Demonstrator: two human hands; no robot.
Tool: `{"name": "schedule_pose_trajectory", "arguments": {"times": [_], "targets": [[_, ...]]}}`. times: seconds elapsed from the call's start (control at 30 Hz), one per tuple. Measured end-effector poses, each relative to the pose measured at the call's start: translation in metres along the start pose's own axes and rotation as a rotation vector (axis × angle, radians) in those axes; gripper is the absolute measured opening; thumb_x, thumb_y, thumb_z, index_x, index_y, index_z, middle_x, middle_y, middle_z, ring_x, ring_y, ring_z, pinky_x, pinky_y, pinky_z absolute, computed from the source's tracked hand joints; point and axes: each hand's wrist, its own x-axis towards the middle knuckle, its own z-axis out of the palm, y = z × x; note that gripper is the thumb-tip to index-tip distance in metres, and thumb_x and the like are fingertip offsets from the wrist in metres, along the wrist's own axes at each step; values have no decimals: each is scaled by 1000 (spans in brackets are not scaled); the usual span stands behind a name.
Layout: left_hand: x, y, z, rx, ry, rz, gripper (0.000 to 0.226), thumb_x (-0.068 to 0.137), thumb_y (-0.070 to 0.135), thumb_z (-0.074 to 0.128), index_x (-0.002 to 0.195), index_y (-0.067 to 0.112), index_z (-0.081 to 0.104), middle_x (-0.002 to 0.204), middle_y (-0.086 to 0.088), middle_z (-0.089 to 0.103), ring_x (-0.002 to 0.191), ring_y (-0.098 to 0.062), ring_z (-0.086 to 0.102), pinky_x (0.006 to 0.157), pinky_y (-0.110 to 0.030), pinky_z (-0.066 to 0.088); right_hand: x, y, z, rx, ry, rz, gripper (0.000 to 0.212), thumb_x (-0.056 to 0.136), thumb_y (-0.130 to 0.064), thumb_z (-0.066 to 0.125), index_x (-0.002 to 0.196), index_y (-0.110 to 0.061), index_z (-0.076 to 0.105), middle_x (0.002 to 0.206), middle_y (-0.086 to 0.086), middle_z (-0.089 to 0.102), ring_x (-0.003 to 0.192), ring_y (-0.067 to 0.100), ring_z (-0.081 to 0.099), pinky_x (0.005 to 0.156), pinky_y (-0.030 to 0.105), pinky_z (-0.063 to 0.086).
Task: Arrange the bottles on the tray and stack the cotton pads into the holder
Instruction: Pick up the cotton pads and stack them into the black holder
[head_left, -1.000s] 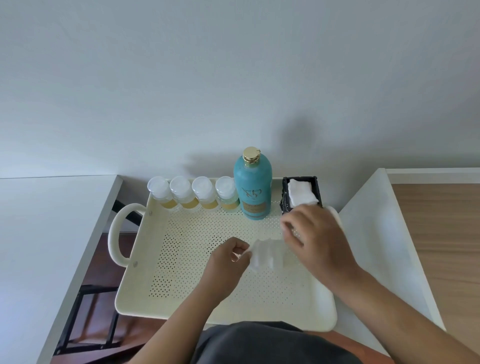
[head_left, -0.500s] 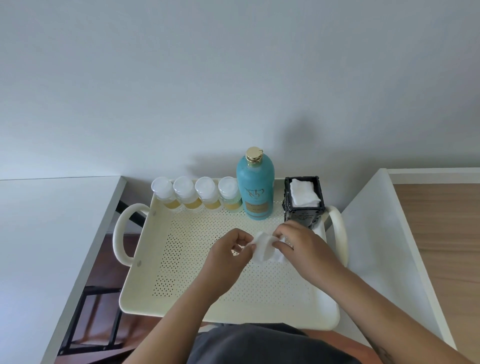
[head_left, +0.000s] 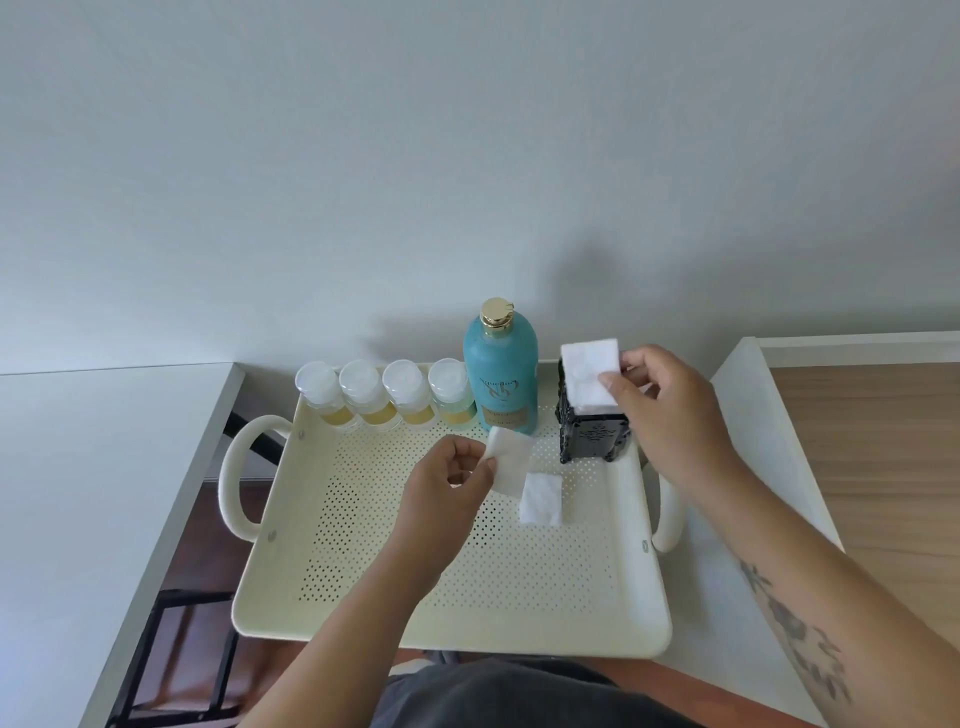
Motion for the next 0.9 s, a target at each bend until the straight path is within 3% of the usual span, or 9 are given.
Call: {"name": "schedule_pose_trajectory", "arguments": {"times": [0.07, 0.17, 0.23, 0.33, 0.43, 0.5, 0.7, 0.9], "targets": [[0, 3, 1, -10, -3, -1, 5, 88, 26, 66, 88, 31, 66, 84, 16, 71, 72, 2, 62, 66, -17, 46, 13, 4, -3, -45, -60, 75, 10, 90, -27, 62, 95, -20, 65, 80, -10, 62, 73, 11, 58, 64, 29, 47], [0, 6, 1, -13, -7, -8, 4, 88, 28, 67, 89, 32, 66, 84, 15, 71, 74, -1, 63, 66, -18, 47, 19, 7, -1, -194, -73, 81, 20, 91, -29, 59, 108, -20, 61, 90, -7, 63, 84, 19, 58, 70, 35, 48], [0, 7, 1, -34, -3, -15, 4, 88, 28, 67, 88, 32, 66, 84, 14, 72, 73, -1, 63, 66, -19, 48, 16, 7, 2, -407, 54, -65, 30, 91, -27, 58, 119, -15, 57, 106, 2, 59, 97, 26, 54, 71, 35, 46], [0, 9, 0, -79, -9, -30, 3, 89, 26, 67, 90, 29, 67, 85, 8, 73, 76, -6, 63, 71, -24, 52, 10, 7, 6, -544, 117, -340, 28, 89, -14, 58, 116, -8, 62, 113, 10, 60, 103, 34, 53, 78, 41, 48], [1, 10, -2, -90, -5, -30, 2, 90, 25, 67, 90, 27, 67, 84, 7, 73, 74, -3, 63, 70, -21, 51, 6, 10, 10, -568, -24, -483, 21, 90, -10, 56, 106, -6, 69, 113, 9, 66, 108, 30, 58, 91, 43, 47], [1, 11, -2, -97, -2, -31, 2, 90, 25, 67, 91, 27, 67, 83, 9, 73, 69, 1, 61, 64, -18, 49, 4, 14, 12, -607, -105, -539, 19, 93, -18, 52, 98, -9, 69, 105, 4, 68, 101, 26, 61, 94, 39, 43], [4, 14, -2, -163, -26, -34, 3, 91, 23, 66, 94, 24, 67, 80, 9, 72, 64, 2, 58, 58, -14, 44, 6, 20, 20, -712, -177, -506, 36, 95, -41, 44, 85, -16, 68, 86, -4, 69, 86, 19, 63, 106, 42, 34], [6, 20, 1, -260, -62, -20, 3, 91, 22, 68, 94, 22, 68, 81, 7, 74, 70, 0, 64, 60, -12, 48, 13, 17, 20, -788, -297, -444, 56, 94, -58, 30, 95, -18, 69, 107, -8, 68, 103, 11, 61, 112, 44, 22]]}}
